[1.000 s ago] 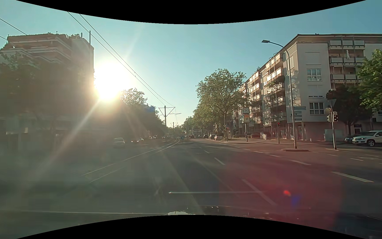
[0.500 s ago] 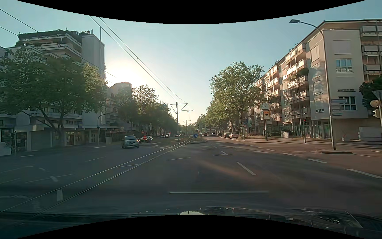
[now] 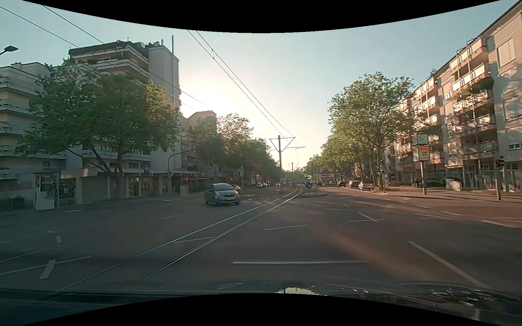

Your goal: Follow the waypoints while adhering to traffic rules and regulations

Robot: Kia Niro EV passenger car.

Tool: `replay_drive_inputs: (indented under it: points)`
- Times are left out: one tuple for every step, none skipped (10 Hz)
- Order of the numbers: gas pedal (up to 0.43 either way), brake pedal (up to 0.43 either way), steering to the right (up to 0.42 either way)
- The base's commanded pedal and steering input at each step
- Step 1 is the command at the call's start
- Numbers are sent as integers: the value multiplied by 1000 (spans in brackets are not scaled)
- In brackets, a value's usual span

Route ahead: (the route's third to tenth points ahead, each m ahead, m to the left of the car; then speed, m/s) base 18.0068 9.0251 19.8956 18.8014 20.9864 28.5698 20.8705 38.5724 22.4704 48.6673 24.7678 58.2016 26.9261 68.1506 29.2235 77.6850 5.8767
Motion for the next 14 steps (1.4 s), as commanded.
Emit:
replay_drive_inputs:
  points:
    - [197,0,-277]
    - [197,0,-281]
    - [197,0,-282]
    - [189,0,-280]
    - [189,0,-272]
    - [189,0,-256]
    - [177,0,-243]
    - [157,0,-237]
    - [157,0,-233]
    - [138,0,-225]
    - [130,0,-216]
    - [118,0,-213]
    - [98,0,-205]
    - [98,0,-192]
